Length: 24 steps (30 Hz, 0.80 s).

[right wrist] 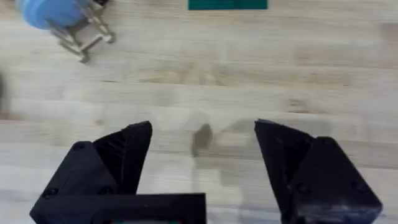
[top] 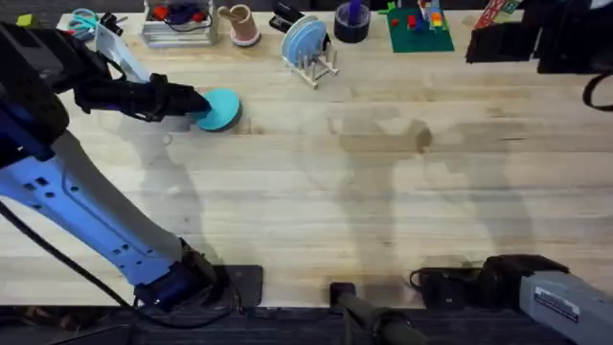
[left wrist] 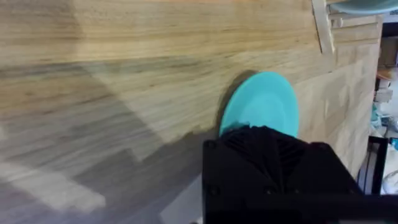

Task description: Pick up the plates from the table one by one and place each into a slot on the dish rack.

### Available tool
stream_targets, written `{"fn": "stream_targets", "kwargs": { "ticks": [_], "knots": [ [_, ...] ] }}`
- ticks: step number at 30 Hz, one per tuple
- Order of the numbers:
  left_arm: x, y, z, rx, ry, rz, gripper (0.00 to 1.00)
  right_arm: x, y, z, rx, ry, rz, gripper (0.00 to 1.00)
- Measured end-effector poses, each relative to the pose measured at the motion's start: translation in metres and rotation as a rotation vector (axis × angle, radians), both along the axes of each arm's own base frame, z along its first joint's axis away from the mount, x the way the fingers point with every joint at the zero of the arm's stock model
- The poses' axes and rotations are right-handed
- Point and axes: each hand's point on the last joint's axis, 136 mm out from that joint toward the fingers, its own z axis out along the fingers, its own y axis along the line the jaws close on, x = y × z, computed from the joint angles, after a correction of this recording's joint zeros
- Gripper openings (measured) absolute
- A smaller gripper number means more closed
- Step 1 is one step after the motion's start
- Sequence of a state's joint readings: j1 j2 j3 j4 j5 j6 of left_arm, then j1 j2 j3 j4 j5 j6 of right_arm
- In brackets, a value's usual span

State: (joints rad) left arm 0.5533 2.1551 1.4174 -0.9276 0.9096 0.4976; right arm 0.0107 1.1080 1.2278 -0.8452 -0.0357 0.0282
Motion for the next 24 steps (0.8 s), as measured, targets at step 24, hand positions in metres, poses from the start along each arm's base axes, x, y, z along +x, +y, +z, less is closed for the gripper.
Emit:
{"fn": "stream_targets", "kwargs": {
  "ticks": [24],
  "knots": [
    [0.0, 0.0, 0.0, 0.001, -0.001, 0.0, 0.039, -0.008, 0.105, 0.0, 0.468, 0.14, 0.09, 0.994]
  ]
}}
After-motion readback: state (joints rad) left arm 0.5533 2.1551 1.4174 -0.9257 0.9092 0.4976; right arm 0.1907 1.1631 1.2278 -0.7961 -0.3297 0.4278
